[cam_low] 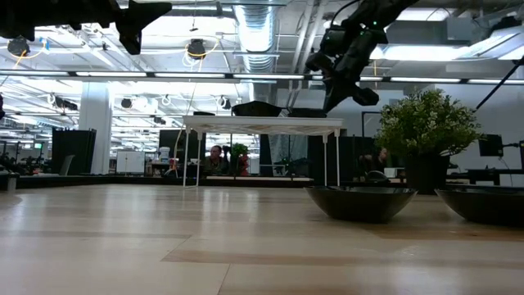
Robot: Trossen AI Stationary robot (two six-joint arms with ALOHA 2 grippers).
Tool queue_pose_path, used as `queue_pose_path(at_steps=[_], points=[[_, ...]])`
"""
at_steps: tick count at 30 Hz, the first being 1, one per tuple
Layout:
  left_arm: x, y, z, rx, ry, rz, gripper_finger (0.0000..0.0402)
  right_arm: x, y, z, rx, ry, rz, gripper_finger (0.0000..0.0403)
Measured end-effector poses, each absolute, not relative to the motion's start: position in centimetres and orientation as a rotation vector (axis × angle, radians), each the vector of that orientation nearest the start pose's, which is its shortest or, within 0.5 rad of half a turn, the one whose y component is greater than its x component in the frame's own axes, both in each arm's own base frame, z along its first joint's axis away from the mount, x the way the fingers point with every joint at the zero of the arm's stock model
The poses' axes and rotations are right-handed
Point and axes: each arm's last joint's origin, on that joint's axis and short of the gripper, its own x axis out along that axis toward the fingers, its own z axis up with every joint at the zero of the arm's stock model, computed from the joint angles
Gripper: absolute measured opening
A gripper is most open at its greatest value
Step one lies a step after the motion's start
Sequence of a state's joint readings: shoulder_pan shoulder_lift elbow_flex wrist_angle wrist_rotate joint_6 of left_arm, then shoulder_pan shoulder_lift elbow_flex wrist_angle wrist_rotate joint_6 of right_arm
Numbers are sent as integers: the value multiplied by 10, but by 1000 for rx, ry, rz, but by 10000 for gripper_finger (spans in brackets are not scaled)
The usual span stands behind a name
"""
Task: Pick & Place Mini shaped plates
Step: Stack the leaf-shaped plate on top of the leaf-shaped plate on the shelf
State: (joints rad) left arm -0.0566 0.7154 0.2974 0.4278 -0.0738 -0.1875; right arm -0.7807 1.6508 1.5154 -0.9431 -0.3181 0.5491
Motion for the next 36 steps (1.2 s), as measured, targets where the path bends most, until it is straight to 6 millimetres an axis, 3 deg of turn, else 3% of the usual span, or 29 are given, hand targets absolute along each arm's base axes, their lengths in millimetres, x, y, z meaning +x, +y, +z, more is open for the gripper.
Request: queue_pose_path(at_steps=[12,27,36], points=[[165,-7,233,-189,-12,16,173,246,-231,309,1066,809,-680,2],[165,-7,233,-189,-11,16,173,246,-231,309,1063,809,-681,51],[165,-7,233,-192,-11,15,173,246,-230,309,1041,818,-669,55]])
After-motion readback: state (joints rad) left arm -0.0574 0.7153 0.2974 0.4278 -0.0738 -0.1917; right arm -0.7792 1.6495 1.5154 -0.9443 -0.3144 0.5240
